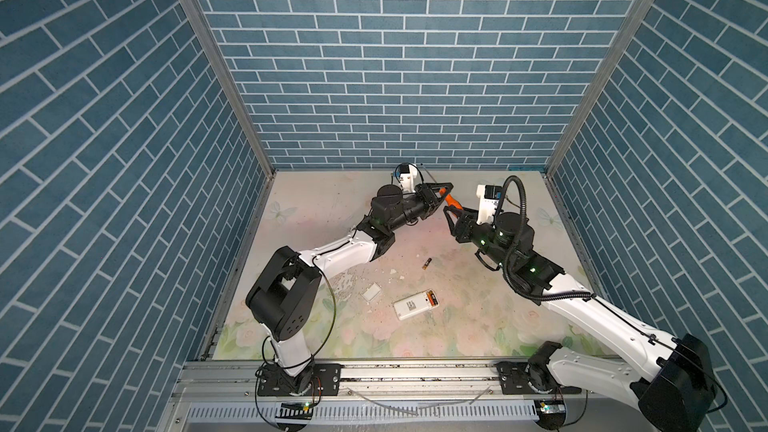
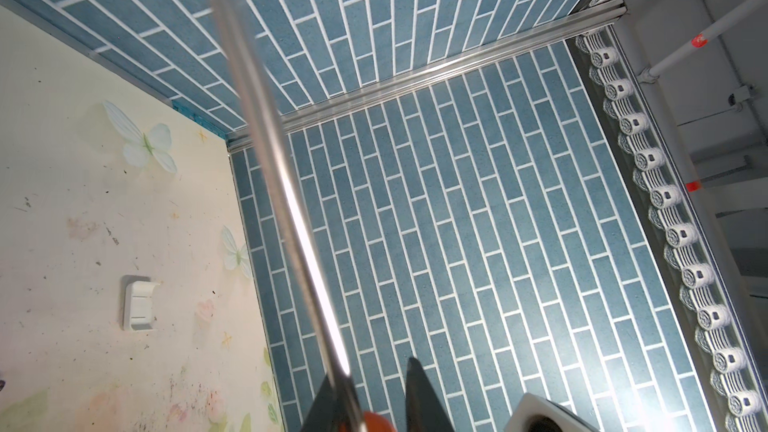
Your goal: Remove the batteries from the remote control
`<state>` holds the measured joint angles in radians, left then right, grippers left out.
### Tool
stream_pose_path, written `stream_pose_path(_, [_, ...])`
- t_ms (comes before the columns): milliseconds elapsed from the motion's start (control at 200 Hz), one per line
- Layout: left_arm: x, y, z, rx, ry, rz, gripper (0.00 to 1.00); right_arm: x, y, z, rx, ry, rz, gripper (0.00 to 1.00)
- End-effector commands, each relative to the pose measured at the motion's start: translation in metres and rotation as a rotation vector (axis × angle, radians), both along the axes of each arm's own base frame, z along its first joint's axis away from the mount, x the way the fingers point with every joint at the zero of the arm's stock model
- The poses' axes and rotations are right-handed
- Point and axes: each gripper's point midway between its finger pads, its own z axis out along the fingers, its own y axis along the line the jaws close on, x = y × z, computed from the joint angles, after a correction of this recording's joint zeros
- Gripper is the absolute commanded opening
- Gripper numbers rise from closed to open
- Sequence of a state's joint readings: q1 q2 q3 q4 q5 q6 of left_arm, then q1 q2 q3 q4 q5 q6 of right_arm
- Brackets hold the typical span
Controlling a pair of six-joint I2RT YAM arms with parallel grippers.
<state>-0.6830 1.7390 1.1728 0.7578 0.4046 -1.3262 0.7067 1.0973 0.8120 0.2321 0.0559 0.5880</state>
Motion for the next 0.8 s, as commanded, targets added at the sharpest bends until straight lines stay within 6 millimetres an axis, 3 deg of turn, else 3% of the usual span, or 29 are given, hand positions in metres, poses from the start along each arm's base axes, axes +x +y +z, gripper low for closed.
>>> stream_pose_path(0, [-0.014,0.003,0.022,-0.039,-0.052,-0.021,0.0,0.003,0.003,0.024,0.023,-0.075,0.004,0.45])
stream_pose_path(330, [-0.031,-0.012,0.02,-0.04,-0.039,-0.063,0.0,0.008,0.009,0.031,0.022,-0.103,0.013,0.41])
stream_pose_path(615, [-0.042,-0.01,0.005,-0.018,-0.009,-0.07,0.0,0.005,0.004,0.039,0.025,-0.134,0.001,0.36])
stream_pose_path(720, [-0.048,-0.015,-0.001,-0.012,0.005,-0.087,0.0,0.005,0.001,0.041,0.02,-0.145,-0.012,0.32])
stream_pose_path(795, [-0.051,-0.021,-0.004,-0.006,0.01,-0.104,0.0,0.005,0.001,0.041,0.009,-0.145,-0.01,0.21])
